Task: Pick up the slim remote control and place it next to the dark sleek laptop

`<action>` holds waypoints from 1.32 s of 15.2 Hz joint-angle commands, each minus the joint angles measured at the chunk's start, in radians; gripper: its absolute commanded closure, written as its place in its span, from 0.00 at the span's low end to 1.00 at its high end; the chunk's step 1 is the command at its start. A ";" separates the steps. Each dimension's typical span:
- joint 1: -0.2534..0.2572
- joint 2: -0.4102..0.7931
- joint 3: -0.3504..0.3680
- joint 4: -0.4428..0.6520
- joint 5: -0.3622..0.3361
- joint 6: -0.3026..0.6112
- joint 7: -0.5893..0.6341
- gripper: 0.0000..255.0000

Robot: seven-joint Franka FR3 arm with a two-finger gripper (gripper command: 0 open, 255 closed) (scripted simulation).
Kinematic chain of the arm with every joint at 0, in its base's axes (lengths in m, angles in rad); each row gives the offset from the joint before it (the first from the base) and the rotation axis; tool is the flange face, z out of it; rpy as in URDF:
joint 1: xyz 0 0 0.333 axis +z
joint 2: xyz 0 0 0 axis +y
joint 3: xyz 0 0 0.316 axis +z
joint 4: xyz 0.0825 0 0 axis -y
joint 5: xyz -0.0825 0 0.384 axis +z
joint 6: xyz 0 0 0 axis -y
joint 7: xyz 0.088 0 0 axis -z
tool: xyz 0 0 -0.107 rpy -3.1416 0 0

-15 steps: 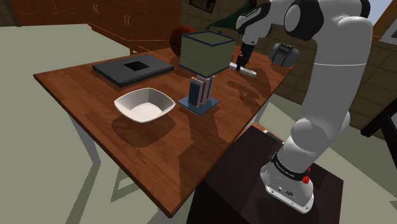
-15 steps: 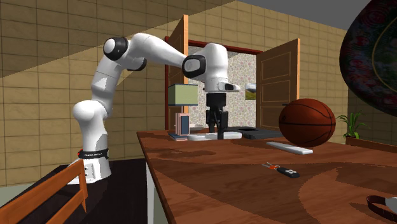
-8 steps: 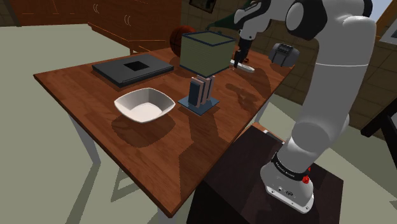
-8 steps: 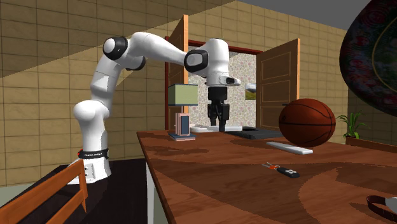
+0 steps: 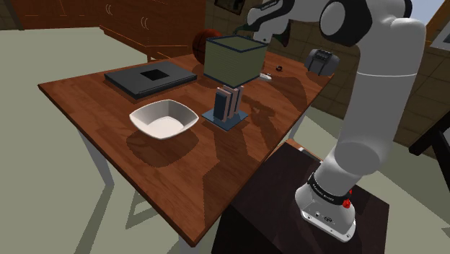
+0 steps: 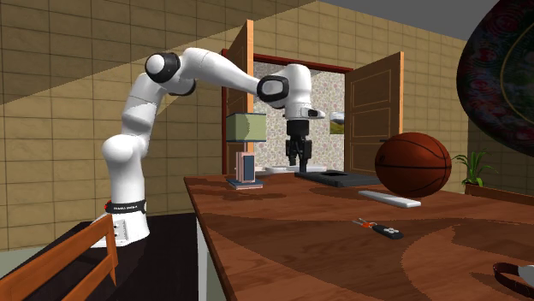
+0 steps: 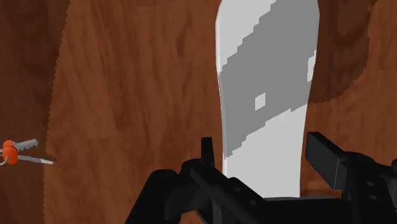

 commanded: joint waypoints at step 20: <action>0.187 0.302 0.133 0.464 0.043 -0.148 0.377 1.00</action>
